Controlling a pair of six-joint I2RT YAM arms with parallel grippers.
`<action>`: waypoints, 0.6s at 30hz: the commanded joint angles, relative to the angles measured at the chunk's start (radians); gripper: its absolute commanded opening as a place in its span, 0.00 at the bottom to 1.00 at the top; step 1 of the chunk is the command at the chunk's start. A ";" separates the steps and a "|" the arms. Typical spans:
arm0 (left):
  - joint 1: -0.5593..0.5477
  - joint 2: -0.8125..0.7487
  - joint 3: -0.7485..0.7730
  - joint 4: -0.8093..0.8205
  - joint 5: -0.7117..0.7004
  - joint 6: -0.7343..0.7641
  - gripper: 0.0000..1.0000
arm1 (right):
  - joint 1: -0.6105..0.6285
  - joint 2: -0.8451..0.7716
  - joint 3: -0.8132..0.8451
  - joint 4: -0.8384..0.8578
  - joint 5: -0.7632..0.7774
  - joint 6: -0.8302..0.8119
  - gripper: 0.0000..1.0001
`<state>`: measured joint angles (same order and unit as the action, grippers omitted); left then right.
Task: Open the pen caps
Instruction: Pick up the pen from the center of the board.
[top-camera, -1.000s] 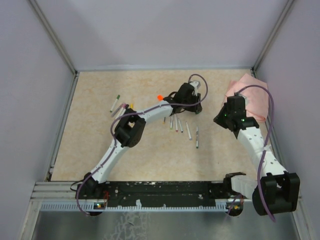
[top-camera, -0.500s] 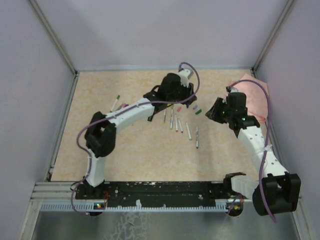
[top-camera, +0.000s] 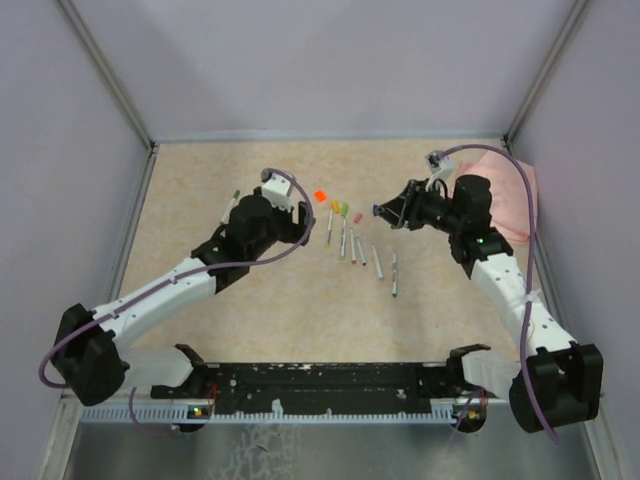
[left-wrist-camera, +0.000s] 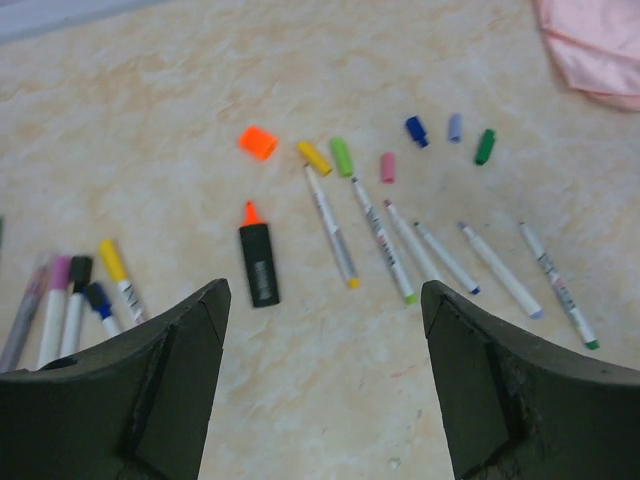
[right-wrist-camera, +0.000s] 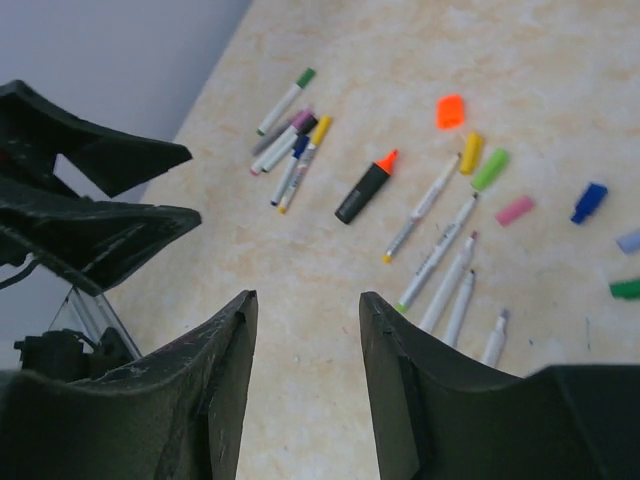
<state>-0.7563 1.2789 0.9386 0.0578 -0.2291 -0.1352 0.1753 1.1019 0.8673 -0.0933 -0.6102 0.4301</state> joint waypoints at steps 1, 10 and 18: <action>0.086 -0.090 -0.070 -0.073 -0.023 -0.056 0.82 | 0.057 -0.024 -0.054 0.297 -0.054 0.002 0.51; 0.329 0.030 0.005 -0.254 0.242 -0.095 0.81 | 0.067 0.035 -0.111 0.363 -0.040 0.091 0.56; 0.525 0.314 0.240 -0.489 0.301 0.015 0.77 | 0.071 0.243 0.040 0.289 -0.191 0.126 0.56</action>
<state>-0.3206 1.5047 1.0679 -0.2928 0.0063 -0.1856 0.2398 1.2675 0.7849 0.1989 -0.7063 0.5282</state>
